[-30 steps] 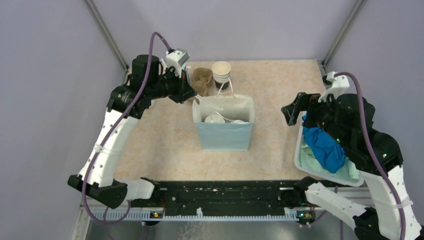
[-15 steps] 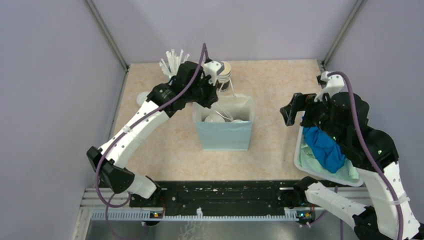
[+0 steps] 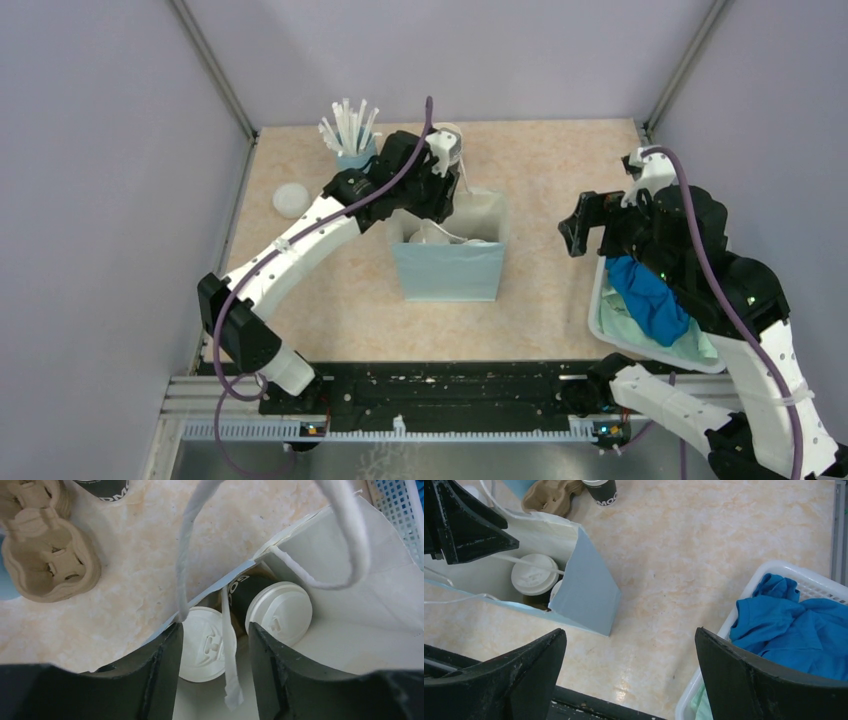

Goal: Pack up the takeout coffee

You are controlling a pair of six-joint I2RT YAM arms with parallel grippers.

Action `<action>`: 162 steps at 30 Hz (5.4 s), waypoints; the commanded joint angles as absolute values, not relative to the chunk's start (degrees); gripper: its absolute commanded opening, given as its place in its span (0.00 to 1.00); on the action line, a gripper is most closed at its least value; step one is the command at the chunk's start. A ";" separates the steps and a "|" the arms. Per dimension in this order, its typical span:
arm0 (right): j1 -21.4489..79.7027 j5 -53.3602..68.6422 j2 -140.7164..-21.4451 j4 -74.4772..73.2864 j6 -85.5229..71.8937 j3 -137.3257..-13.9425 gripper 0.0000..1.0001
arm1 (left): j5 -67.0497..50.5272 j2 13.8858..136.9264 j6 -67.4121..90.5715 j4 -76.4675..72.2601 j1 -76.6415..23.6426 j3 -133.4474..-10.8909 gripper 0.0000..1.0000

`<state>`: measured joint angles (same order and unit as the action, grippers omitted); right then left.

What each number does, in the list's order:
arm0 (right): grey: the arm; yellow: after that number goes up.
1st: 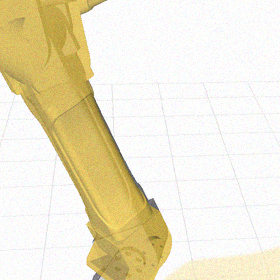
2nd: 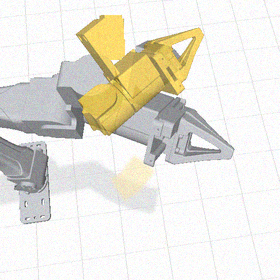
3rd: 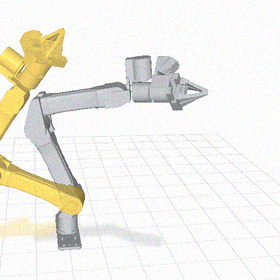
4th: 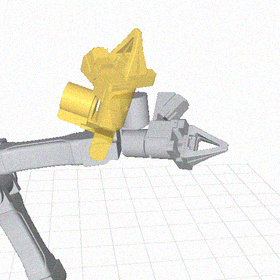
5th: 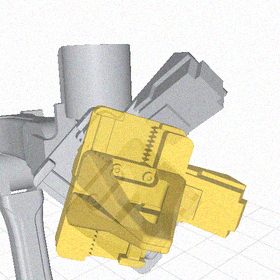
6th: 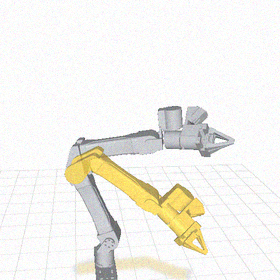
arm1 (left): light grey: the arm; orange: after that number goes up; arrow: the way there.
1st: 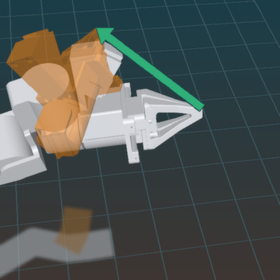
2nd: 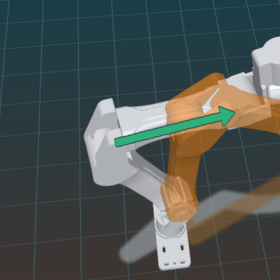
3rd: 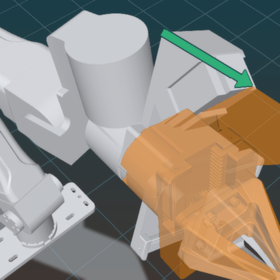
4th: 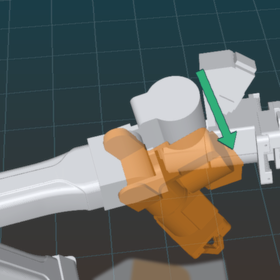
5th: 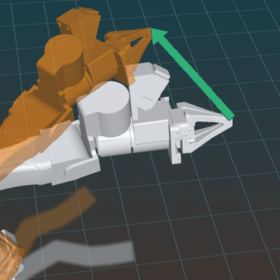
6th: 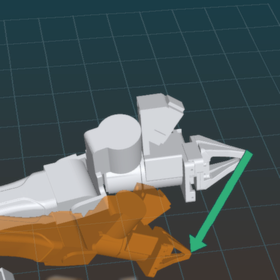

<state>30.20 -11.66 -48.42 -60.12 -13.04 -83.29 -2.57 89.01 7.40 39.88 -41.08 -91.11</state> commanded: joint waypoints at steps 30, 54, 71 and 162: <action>29.86 -7.54 -52.35 -53.70 -12.33 -77.53 0.99 | -8.45 107.76 4.19 40.58 -9.49 -115.05 0.68; 29.88 -7.12 -54.68 -51.09 -11.26 -76.22 0.99 | -3.40 115.59 1.44 40.64 -10.09 -116.41 0.43; 29.84 -7.29 -52.60 -52.03 -13.17 -75.79 0.99 | -0.49 115.97 -0.13 41.38 -13.00 -115.64 0.42; 29.85 -2.55 -46.08 -58.71 -20.04 -76.24 0.99 | -34.28 82.32 -1.67 57.41 -32.56 -100.03 0.00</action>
